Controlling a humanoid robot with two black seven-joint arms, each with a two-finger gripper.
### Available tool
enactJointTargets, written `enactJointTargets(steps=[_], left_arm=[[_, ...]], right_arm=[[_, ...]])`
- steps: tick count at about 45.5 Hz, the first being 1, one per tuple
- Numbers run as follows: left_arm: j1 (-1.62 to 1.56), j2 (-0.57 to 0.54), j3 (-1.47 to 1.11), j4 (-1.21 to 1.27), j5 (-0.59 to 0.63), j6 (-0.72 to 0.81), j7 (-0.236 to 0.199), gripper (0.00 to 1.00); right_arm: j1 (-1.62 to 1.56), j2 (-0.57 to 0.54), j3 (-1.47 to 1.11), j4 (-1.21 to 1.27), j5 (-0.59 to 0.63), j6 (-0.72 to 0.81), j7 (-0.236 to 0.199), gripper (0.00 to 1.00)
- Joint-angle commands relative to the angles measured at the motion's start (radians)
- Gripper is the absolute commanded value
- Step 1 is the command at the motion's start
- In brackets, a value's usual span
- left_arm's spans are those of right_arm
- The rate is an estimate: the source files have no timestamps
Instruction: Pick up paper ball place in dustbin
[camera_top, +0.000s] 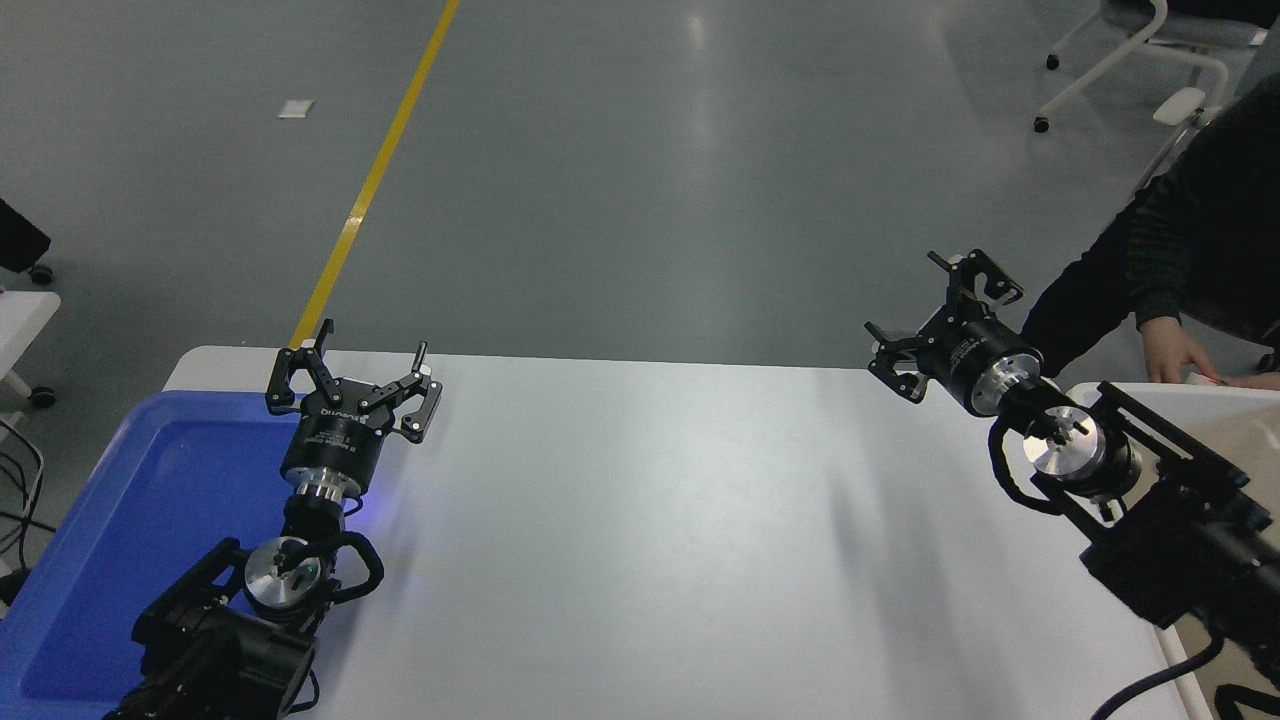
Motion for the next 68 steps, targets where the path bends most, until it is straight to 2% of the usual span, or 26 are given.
enactJointTargets(steps=[1,17,68], left_arm=[[0.000,0.000,0.000,0.001,0.000,0.000,0.000,0.99],[0.000,0.000,0.000,0.001,0.000,0.000,0.000,0.99],[0.000,0.000,0.000,0.000,0.000,0.000,0.000,0.99]], right_arm=[[-0.109,0.071,0.110,-0.019,0.000,0.069,0.002,1.00],[-0.104,0.089,0.139,-0.162,0.000,0.198,0.000,1.00],[-0.092,0.004,0.137,-0.226,-0.003,0.264,-0.003,1.00]])
